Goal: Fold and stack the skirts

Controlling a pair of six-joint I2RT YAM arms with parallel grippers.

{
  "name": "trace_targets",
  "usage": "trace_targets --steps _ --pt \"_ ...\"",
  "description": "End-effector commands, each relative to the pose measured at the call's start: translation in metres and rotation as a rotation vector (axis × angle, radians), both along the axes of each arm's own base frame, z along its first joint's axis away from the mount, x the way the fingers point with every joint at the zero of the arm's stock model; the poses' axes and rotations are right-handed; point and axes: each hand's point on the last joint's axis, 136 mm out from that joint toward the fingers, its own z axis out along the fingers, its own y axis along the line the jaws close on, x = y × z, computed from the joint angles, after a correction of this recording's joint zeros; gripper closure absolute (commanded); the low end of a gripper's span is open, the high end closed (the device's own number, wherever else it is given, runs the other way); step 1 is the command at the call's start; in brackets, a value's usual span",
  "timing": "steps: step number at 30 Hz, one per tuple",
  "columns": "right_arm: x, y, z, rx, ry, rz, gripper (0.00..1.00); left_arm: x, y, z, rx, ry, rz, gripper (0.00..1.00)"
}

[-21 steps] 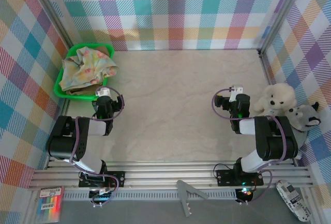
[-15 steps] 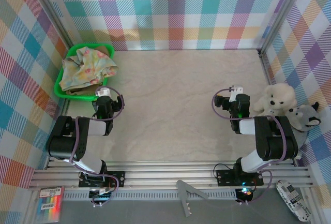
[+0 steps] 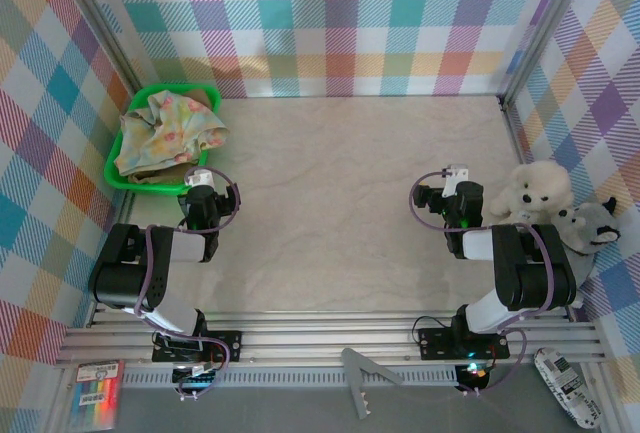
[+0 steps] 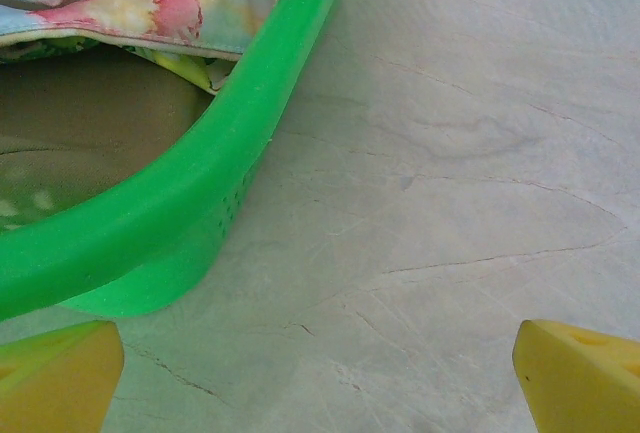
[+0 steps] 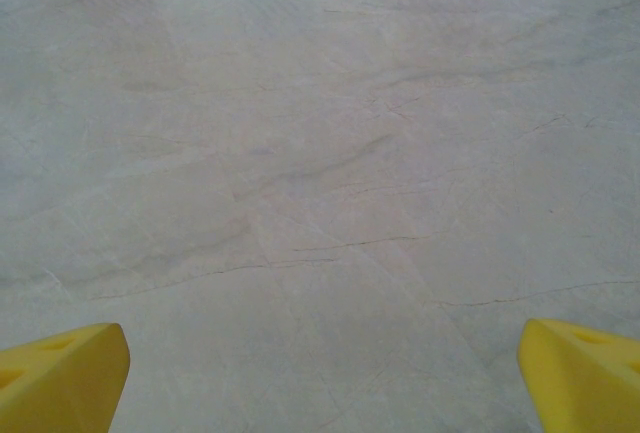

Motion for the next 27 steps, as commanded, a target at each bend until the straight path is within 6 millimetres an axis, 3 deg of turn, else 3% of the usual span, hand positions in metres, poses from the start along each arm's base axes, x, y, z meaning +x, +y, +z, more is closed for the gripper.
trace_targets --steps 1,13,17,20,23,27 --pt "0.005 0.002 0.009 0.006 -0.032 0.018 0.01 0.0 0.0 0.005 -0.007 -0.028 0.009 0.0" --pt "0.005 0.002 0.01 0.005 -0.037 0.018 0.01 -0.001 0.0 0.005 -0.006 -0.033 0.007 0.0" --pt "0.007 0.011 0.021 0.006 -0.019 0.075 0.01 -0.001 -0.004 0.016 -0.005 -0.036 -0.012 0.0" --pt "0.004 0.025 0.033 0.028 0.072 0.158 0.01 -0.012 0.003 0.041 -0.019 -0.041 0.036 0.0" --pt "0.004 0.028 0.062 0.054 0.036 0.158 0.01 -0.029 0.003 0.066 -0.059 -0.046 0.042 0.0" --pt "0.009 -0.001 0.105 0.164 -0.028 -0.073 0.01 -0.047 0.019 0.116 -0.135 -0.077 0.171 0.0"
